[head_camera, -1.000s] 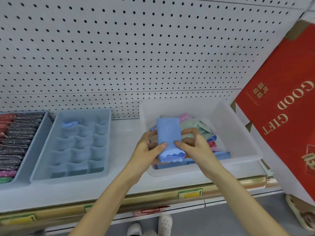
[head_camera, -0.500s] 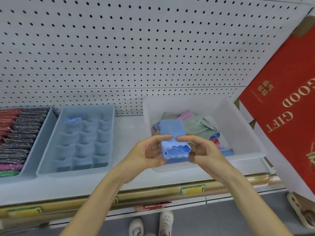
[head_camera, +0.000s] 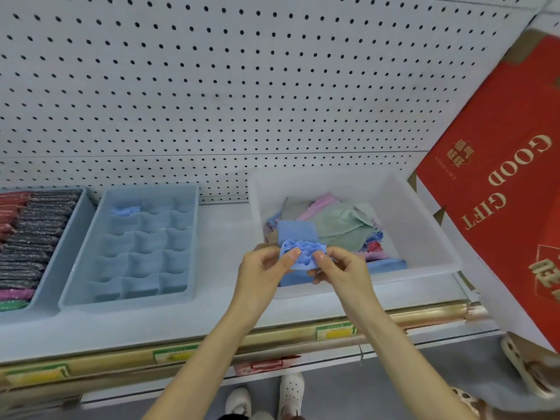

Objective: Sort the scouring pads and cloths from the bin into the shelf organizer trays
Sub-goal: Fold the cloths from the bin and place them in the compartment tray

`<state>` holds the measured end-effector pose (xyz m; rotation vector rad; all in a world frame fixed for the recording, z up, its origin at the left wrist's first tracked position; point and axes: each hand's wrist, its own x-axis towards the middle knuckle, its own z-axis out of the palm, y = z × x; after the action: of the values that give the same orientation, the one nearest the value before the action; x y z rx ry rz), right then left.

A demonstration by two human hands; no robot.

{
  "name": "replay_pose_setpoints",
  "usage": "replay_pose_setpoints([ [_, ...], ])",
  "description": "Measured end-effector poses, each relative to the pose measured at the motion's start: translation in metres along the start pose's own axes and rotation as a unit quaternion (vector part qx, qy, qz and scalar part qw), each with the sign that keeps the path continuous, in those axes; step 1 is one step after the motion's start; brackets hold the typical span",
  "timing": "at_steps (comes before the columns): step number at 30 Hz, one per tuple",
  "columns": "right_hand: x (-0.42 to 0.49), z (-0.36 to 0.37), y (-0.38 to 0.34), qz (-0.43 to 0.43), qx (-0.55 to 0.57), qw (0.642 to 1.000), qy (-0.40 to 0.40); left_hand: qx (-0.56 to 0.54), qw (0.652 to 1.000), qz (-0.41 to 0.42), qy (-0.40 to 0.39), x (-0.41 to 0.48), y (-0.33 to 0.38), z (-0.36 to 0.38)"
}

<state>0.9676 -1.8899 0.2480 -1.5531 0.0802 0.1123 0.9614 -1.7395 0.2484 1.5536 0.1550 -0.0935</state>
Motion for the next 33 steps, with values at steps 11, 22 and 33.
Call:
replay_pose_setpoints([
  [11,-0.012,0.019,0.016,-0.009,-0.037,0.999,0.026,-0.034,0.999,-0.023,0.027,-0.019,-0.010,-0.010],
  [22,-0.026,0.050,0.018,0.043,-0.015,0.999,-0.012,-0.070,0.997,0.006,-0.022,-0.032,-0.015,-0.057],
  [33,-0.031,0.079,0.014,0.128,0.049,0.988,-0.074,-0.094,0.993,-0.039,-0.053,-0.040,-0.018,-0.095],
])
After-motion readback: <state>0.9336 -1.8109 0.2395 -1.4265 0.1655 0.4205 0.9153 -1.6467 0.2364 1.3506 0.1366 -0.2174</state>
